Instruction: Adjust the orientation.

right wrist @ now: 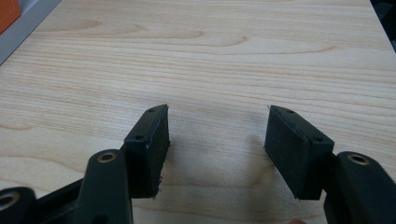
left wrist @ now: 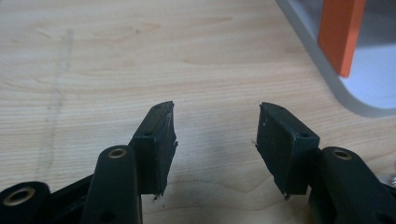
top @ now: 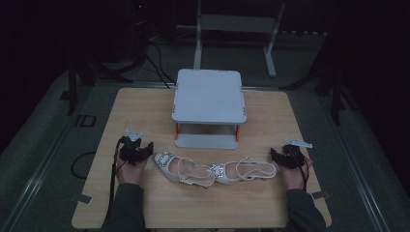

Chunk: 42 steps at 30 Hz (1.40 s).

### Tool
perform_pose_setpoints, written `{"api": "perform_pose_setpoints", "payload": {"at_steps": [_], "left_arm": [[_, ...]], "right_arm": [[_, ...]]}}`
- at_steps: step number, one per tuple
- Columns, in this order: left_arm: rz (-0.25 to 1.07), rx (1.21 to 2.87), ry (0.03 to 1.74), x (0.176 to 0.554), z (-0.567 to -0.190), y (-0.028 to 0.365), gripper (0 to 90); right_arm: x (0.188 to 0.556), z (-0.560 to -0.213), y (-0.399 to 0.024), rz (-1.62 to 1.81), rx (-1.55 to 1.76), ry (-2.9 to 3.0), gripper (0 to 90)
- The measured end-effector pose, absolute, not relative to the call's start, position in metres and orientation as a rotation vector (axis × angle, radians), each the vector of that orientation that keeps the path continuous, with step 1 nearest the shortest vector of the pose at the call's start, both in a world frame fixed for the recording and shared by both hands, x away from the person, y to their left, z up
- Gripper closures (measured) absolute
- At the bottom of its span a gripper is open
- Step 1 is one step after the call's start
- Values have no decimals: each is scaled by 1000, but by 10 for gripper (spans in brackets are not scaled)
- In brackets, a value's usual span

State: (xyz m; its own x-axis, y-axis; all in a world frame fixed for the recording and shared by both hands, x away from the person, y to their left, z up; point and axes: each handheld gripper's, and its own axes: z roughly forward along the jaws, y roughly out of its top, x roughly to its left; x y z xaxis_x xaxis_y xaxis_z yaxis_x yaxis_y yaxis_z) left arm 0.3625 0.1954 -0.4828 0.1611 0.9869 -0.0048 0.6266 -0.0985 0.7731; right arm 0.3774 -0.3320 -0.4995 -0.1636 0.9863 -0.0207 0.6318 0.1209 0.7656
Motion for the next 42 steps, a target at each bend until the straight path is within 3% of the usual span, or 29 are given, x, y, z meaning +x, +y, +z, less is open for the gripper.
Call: {"api": "perform_pose_setpoints", "payload": {"at_steps": [4,14,29,36,42], "left_arm": [[688,1799,1520,354,-475,189,553],[570,1815,1410,333,-452,161,547],[579,1940,1408,302,-471,133,269],[566,1963,1487,306,-482,133,287],[476,1916,1546,315,-484,141,335]], "right_arm": [[377,-499,-333,851,1564,1858,395],[377,-499,-334,856,1566,1855,395],[377,-499,-333,850,1563,1857,395],[376,-499,-334,852,1563,1855,395],[376,-499,-334,854,1564,1855,395]]}}
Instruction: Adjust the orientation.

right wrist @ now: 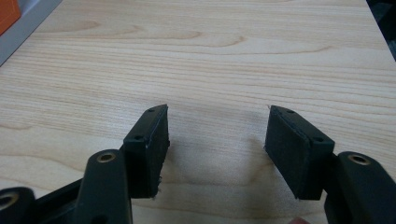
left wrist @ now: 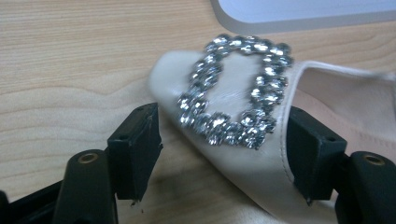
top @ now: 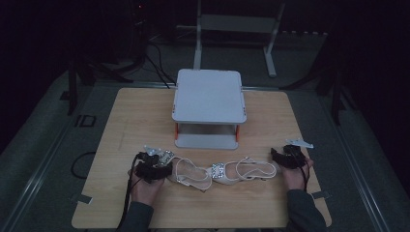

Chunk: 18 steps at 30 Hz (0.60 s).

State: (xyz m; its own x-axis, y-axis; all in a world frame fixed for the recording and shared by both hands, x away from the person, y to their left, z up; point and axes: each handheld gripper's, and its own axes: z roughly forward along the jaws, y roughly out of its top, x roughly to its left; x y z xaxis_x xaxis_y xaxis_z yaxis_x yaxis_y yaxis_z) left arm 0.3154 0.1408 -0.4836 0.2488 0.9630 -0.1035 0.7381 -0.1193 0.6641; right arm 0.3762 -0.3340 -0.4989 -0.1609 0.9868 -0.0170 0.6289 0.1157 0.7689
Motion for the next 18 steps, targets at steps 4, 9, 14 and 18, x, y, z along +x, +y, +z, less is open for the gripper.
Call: {"api": "perform_pose_setpoints", "payload": {"at_steps": [4,9,14,18], "left_arm": [[487,1921,1547,319,-483,142,365],[519,1928,1552,323,-481,145,431],[471,1921,1586,328,-483,147,443],[434,1881,1611,333,-486,152,362]], "right_arm": [[376,-499,-334,854,1565,1855,395],[376,-500,-334,851,1566,1856,396],[376,-500,-334,849,1564,1858,395],[376,-500,-333,847,1565,1857,396]]}}
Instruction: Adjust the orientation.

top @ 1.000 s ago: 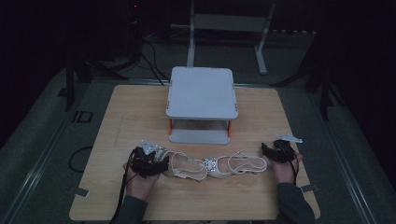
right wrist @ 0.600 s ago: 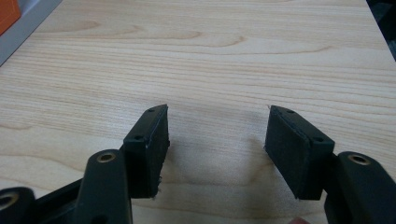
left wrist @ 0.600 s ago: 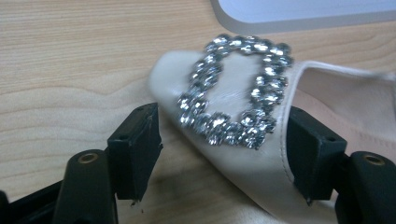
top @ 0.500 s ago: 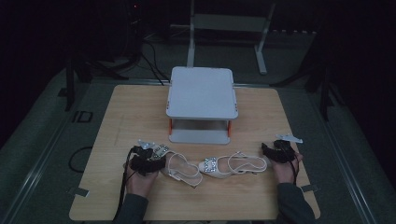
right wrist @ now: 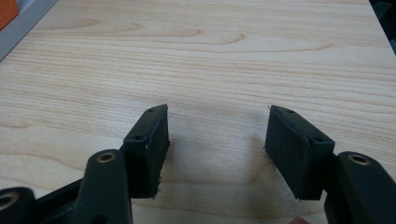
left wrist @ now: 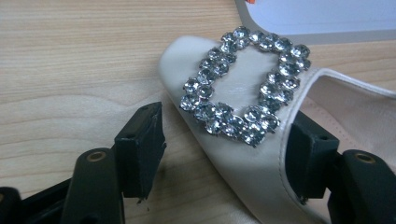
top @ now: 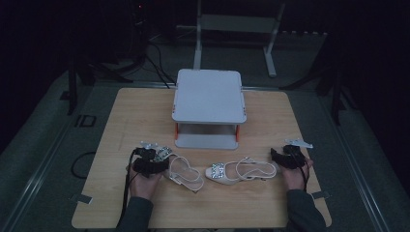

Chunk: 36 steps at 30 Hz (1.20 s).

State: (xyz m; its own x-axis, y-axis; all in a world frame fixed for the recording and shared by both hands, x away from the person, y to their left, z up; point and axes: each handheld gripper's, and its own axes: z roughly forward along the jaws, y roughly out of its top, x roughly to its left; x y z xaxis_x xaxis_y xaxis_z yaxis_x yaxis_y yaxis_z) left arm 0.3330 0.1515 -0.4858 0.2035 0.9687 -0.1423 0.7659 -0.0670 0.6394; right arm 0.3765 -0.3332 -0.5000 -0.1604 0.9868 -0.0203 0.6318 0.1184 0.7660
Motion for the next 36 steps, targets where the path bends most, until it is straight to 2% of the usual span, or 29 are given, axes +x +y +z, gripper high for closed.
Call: {"api": "perform_pose_setpoints", "payload": {"at_steps": [2,5,13,21,34,36], "left_arm": [[413,1879,1596,335,-486,153,367],[429,1877,1596,335,-485,152,466],[504,1951,1598,348,-478,150,547],[539,1954,1624,381,-475,172,572],[526,1973,1585,453,-474,193,589],[487,1955,1582,460,-475,195,584]], "right_arm": [[376,-500,-333,845,1563,1858,395],[376,-500,-333,846,1562,1859,395],[376,-500,-334,851,1565,1857,395],[376,-500,-334,848,1567,1856,396],[377,-500,-334,851,1574,1854,396],[377,-500,-333,849,1572,1856,396]]}}
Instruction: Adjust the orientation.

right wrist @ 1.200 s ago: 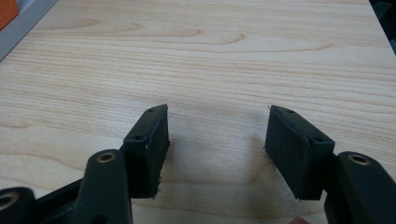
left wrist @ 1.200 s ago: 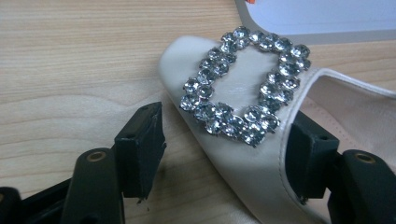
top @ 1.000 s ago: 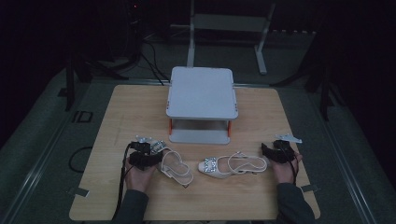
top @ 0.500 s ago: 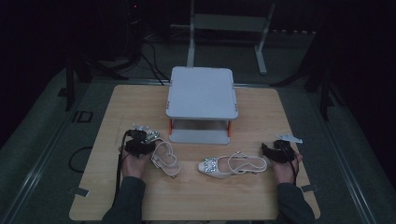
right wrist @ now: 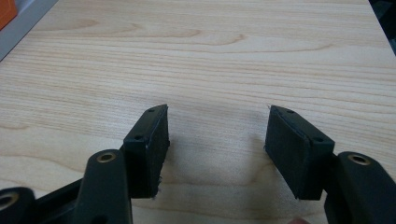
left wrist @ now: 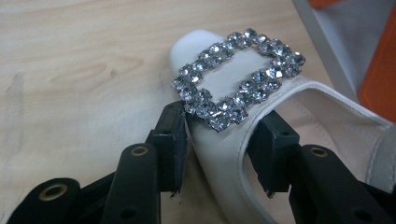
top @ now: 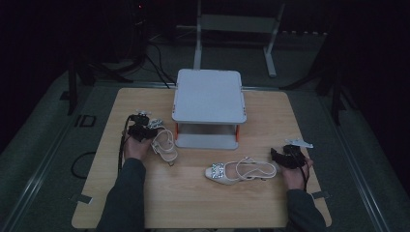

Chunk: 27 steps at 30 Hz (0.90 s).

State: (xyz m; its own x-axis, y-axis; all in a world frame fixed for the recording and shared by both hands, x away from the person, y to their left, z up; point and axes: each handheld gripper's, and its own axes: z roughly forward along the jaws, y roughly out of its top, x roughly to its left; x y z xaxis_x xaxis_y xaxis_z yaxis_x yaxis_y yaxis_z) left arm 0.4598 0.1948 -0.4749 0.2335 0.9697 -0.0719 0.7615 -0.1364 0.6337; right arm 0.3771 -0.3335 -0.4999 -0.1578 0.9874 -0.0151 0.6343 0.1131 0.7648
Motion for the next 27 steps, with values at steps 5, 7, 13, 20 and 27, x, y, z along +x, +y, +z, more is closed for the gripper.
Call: {"api": "perform_pose_setpoints", "payload": {"at_steps": [5,7,13,20,27], "left_arm": [[487,1930,1612,457,-473,197,528],[495,1908,1617,452,-470,199,499],[546,1849,1595,430,-449,198,467],[602,1841,1561,404,-422,181,468],[565,1867,1618,397,-422,173,479]], "right_arm": [[377,-500,-334,853,1573,1857,395],[377,-500,-333,851,1569,1859,395],[376,-500,-331,844,1567,1863,395],[376,-500,-331,843,1564,1866,393],[376,-500,-331,852,1567,1867,392]]}}
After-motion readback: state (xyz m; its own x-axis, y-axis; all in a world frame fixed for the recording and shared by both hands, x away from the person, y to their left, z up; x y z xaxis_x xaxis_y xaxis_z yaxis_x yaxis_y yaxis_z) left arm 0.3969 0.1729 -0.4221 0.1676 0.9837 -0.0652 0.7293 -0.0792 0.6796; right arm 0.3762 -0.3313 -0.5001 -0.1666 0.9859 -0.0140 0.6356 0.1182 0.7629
